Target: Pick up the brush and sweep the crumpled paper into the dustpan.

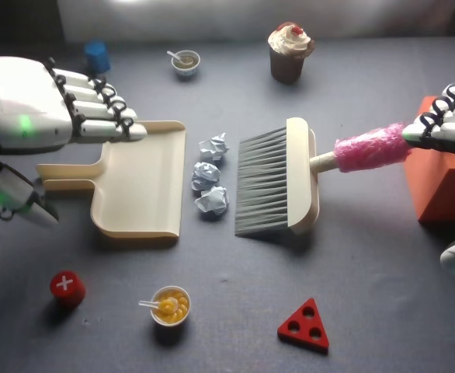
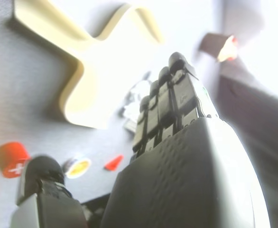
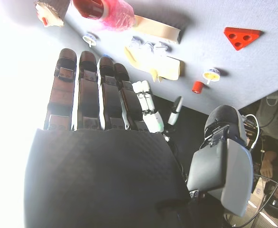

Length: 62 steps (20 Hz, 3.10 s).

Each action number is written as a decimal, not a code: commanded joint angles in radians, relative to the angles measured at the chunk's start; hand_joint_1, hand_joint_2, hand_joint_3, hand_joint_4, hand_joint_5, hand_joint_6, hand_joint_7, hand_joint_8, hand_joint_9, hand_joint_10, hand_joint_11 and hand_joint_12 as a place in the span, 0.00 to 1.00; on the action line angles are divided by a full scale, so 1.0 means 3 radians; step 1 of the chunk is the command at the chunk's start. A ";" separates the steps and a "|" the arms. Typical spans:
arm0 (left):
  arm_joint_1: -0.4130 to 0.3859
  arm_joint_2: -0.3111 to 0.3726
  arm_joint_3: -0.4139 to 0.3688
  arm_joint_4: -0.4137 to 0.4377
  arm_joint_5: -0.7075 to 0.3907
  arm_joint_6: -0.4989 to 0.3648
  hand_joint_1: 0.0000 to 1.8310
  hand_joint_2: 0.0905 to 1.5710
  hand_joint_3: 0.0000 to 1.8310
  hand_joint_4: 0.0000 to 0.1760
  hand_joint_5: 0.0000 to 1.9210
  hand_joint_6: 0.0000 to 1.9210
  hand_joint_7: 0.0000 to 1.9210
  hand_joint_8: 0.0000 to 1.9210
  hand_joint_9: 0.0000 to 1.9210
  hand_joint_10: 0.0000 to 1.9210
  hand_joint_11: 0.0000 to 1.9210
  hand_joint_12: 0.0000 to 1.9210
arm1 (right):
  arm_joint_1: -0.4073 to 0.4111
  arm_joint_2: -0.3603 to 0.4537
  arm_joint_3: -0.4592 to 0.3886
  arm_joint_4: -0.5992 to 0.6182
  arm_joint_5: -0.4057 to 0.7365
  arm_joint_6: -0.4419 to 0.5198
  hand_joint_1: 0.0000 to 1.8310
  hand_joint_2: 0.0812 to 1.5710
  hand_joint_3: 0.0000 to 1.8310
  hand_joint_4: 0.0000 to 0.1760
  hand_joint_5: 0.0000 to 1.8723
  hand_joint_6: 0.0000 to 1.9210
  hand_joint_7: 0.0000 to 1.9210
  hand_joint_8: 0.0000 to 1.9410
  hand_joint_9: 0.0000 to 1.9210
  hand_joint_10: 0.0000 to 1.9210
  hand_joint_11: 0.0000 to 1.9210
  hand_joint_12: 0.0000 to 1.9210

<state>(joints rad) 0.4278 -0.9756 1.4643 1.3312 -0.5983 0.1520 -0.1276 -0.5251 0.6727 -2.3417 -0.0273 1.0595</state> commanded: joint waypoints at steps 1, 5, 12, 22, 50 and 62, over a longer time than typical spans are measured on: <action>-0.0035 0.0004 0.0060 -0.0214 -0.0045 -0.0014 0.40 0.59 0.00 0.00 0.01 0.00 0.04 0.00 0.06 0.00 0.09 0.02 | 0.0046 0.0039 -0.0002 -0.0020 -0.0244 0.0006 0.00 0.58 0.00 0.00 0.07 0.00 0.08 0.00 0.08 0.00 0.08 0.00; 0.0063 -0.0055 0.0220 -0.0315 0.0091 -0.0135 0.51 0.56 0.00 0.00 0.04 0.01 0.06 0.00 0.07 0.00 0.10 0.02 | 0.0049 0.0039 -0.0002 -0.0020 -0.0244 0.0007 0.00 0.58 0.00 0.00 0.07 0.00 0.08 0.00 0.09 0.00 0.08 0.00; 0.0066 -0.0101 0.0239 -0.0114 0.0242 -0.0481 0.48 0.57 0.00 0.00 0.06 0.01 0.07 0.00 0.08 0.00 0.10 0.02 | 0.0053 0.0039 -0.0001 -0.0020 -0.0244 0.0008 0.00 0.59 0.00 0.00 0.07 0.00 0.08 0.00 0.09 0.00 0.08 0.00; 0.0159 -0.0272 0.0479 -0.0120 0.0545 -0.0486 0.46 0.56 0.00 0.00 0.07 0.00 0.10 0.00 0.10 0.00 0.11 0.02 | 0.0058 0.0039 0.0005 -0.0020 -0.0244 0.0013 0.00 0.59 0.00 0.00 0.08 0.00 0.10 0.01 0.10 0.01 0.09 0.01; 0.0187 -0.0386 0.0357 -0.0171 0.1094 -0.0581 0.41 0.58 0.00 0.00 0.13 0.00 0.14 0.00 0.15 0.00 0.17 0.03 | 0.0060 0.0038 0.0009 -0.0020 -0.0257 0.0019 0.00 0.59 0.00 0.00 0.08 0.00 0.08 0.00 0.09 0.00 0.09 0.01; 0.0073 -0.0317 0.0412 -0.0453 0.0998 -0.0602 0.43 0.56 0.00 0.00 0.13 0.00 0.14 0.00 0.14 0.00 0.17 0.02 | 0.0059 0.0038 0.0007 -0.0020 -0.0257 0.0022 0.00 0.59 0.00 0.00 0.08 0.00 0.08 0.00 0.10 0.00 0.09 0.00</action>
<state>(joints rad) 0.4553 -1.0824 1.5818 1.2182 -0.2775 -0.0315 -0.1268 -0.5251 0.6735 -2.3417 -0.0288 1.0618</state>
